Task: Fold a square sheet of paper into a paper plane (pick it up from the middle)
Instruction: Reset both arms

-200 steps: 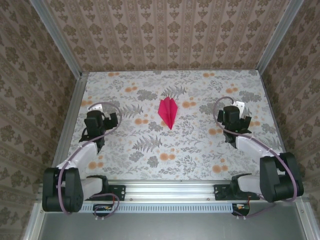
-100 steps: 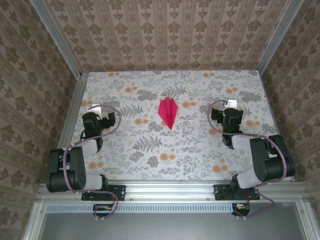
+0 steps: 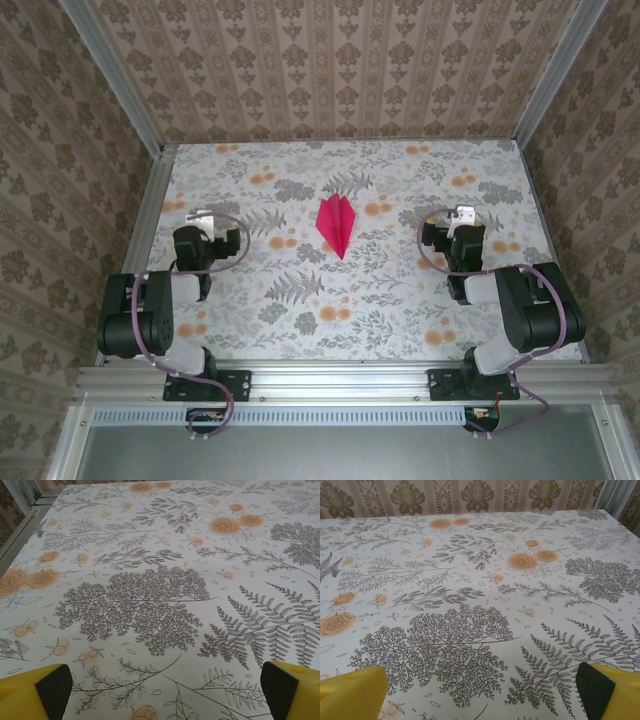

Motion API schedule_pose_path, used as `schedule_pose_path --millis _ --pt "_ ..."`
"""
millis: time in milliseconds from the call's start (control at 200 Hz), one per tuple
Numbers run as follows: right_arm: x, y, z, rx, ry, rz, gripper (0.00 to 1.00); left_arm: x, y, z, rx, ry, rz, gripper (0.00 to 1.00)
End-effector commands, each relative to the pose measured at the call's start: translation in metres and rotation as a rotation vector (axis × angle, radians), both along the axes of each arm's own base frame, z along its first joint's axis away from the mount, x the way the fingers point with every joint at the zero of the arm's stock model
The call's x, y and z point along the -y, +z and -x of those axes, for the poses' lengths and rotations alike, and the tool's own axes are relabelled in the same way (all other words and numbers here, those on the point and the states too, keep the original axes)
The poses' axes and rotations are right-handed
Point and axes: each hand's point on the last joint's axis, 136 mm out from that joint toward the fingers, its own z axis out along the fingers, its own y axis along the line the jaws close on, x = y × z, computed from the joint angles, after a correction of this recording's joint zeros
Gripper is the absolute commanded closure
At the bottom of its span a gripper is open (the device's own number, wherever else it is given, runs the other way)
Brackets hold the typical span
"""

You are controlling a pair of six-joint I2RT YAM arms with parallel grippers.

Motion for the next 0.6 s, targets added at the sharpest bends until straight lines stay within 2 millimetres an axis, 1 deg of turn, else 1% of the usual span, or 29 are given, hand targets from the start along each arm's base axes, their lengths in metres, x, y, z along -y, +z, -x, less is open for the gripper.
schedule_pose_path --millis 0,85,595 --pt "-0.0019 0.0108 -0.0058 0.044 0.013 -0.003 0.0 -0.0043 0.0122 -0.0088 0.043 0.018 -0.042 0.0" --pt "-0.0018 0.0108 -0.0058 0.044 0.013 -0.003 0.0 -0.0048 0.0126 -0.0086 0.043 0.037 -0.058 0.0" --pt "-0.0021 0.0105 -0.0063 0.041 0.013 -0.003 0.0 -0.0031 0.0113 -0.0094 0.035 0.026 -0.058 0.0"
